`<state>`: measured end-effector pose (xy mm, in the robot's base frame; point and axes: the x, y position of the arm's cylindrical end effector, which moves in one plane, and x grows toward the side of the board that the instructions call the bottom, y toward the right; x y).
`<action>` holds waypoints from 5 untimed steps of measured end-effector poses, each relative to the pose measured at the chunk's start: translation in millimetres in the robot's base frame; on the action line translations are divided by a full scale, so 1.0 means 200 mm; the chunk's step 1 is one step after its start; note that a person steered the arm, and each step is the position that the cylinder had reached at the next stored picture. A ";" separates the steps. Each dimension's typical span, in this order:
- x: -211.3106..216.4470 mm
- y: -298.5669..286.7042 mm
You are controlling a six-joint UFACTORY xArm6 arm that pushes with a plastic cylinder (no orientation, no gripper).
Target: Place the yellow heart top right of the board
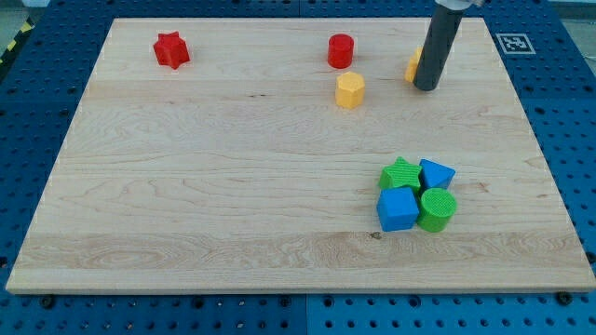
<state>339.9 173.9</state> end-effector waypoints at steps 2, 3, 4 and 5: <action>0.11 -0.34; -0.05 -0.38; -0.08 -0.18; -0.08 0.01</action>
<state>324.1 176.7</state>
